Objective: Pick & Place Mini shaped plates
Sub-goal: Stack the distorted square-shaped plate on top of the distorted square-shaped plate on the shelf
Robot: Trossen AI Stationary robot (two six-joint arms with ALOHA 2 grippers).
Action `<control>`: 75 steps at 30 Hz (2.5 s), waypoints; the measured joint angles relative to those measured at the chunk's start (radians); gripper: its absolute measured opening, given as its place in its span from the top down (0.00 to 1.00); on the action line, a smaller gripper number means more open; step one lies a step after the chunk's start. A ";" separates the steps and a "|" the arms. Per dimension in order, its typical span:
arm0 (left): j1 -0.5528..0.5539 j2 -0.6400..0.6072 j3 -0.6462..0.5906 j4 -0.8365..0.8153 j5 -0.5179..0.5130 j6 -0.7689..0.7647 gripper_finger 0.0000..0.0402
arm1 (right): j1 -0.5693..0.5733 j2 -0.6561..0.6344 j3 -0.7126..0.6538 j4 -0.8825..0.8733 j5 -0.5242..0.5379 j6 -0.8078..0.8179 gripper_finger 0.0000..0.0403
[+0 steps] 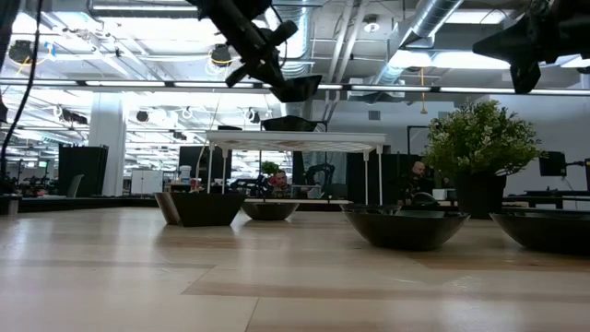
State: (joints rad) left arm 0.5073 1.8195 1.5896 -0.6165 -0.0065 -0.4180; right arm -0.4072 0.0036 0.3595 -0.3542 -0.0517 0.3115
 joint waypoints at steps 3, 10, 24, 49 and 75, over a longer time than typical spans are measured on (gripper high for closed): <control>0.007 0.054 0.091 -0.096 0.008 0.061 0.99 | 0.000 0.000 0.000 0.000 -0.001 0.001 0.99; 0.057 0.129 0.217 -0.220 0.067 0.180 0.99 | 0.000 0.000 0.000 -0.001 -0.002 0.002 0.99; 0.107 0.147 0.224 -0.259 0.138 0.224 0.99 | 0.000 0.000 0.000 -0.004 -0.002 0.003 0.99; 0.112 0.185 0.224 -0.266 0.136 0.166 0.99 | 0.000 0.000 0.000 -0.004 -0.002 0.003 0.99; 0.106 0.185 0.224 -0.273 0.136 0.125 0.97 | 0.000 0.000 0.000 -0.004 -0.002 0.003 0.99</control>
State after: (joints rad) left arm 0.6129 2.0045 1.8133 -0.8899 0.1297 -0.2932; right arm -0.4072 0.0036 0.3595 -0.3582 -0.0532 0.3145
